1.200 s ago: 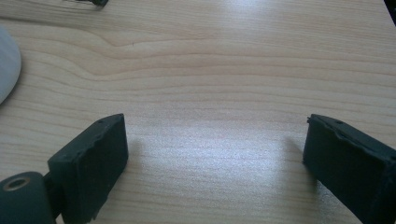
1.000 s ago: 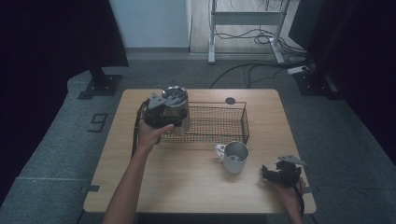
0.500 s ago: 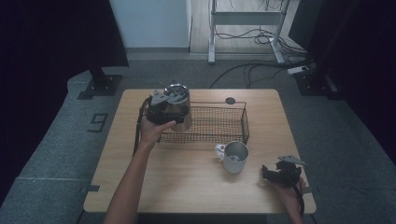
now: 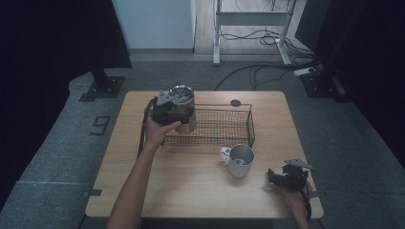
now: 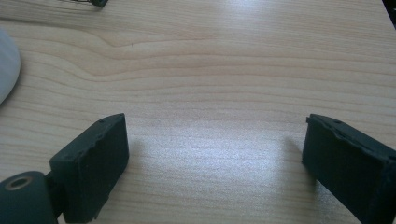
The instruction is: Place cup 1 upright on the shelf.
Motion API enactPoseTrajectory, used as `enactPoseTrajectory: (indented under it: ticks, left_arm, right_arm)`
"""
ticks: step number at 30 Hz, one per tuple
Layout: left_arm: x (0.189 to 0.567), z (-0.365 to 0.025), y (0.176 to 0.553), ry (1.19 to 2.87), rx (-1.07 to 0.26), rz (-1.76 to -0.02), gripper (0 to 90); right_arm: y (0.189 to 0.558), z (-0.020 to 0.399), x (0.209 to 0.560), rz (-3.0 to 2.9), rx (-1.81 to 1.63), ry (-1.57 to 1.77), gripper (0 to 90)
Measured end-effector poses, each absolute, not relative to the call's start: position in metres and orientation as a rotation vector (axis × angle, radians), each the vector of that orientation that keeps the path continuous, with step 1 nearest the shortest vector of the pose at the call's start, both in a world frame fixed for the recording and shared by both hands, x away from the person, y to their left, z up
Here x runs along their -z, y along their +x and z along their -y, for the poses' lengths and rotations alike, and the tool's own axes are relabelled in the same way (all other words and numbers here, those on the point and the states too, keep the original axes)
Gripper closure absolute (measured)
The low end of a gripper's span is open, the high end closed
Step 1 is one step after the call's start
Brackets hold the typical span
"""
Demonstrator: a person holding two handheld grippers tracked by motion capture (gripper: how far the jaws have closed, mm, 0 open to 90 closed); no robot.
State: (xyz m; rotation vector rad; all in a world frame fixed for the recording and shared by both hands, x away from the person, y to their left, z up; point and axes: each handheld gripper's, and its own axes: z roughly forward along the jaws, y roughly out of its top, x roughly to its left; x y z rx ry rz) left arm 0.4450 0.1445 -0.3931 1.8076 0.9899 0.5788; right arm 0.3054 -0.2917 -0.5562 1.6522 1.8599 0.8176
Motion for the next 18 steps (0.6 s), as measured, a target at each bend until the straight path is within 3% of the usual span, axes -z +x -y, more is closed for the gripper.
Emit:
enactPoseTrajectory:
  ticks: [18]
  left_arm:
    - [0.408, -0.141, 0.461, 1.817, -0.575, -1.026, 4.3]
  right_arm:
    - [0.305, 0.292, 0.556, -1.860, -0.817, 1.652, 6.9]
